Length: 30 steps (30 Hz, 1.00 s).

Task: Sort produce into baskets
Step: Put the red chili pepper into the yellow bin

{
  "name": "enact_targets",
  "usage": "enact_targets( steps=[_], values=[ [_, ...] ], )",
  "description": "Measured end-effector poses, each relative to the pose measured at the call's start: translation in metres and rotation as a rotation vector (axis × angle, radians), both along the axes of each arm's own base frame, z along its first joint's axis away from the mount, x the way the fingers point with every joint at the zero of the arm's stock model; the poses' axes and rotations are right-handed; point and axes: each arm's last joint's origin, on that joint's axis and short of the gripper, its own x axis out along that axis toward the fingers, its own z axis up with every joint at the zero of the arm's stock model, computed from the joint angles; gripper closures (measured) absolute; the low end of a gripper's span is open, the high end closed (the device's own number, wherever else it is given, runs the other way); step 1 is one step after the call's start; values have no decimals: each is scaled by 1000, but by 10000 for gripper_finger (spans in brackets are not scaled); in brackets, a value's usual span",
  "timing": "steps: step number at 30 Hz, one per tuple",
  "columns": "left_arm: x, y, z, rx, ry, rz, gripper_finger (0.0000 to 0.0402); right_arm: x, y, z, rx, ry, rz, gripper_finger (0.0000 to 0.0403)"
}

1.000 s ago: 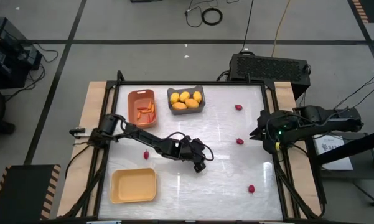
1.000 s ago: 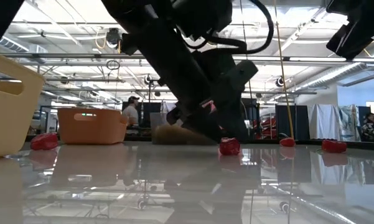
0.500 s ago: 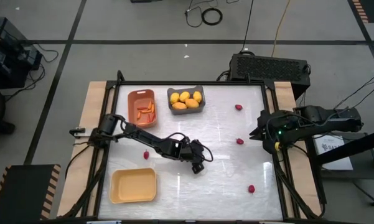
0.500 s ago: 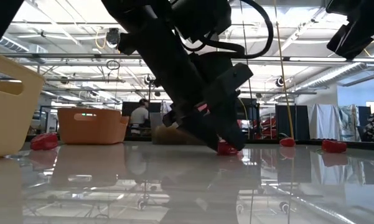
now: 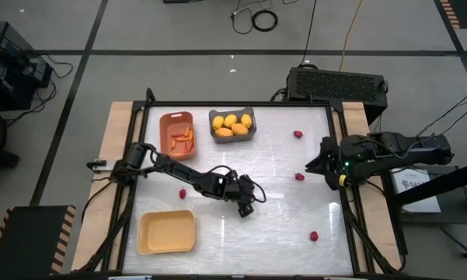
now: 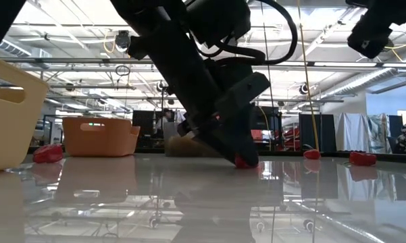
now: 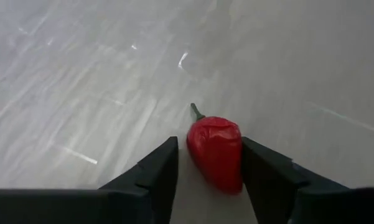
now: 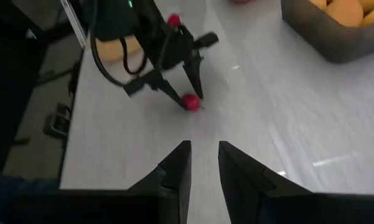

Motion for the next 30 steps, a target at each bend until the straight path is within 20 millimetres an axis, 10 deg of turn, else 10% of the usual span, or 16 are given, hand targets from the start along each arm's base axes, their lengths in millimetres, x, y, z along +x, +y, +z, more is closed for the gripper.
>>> enact_targets(
  steps=[7, 14, 23, 30],
  values=[
    [-1, 2, 11, -120, 3, -77, 279, 4, 0, -1, 54, 18, -41, 330],
    [-21, 6, 65, -305, 32, -235, 300, 15, 2, -2, 66, 24, -50, 330],
    [-96, -6, 137, -409, 250, -347, 302, 42, 4, -2, 23, -34, -19, 330],
    [-148, -42, 150, -398, 475, -379, 302, 64, 7, -10, -2, -12, -4, 330]
  ],
)
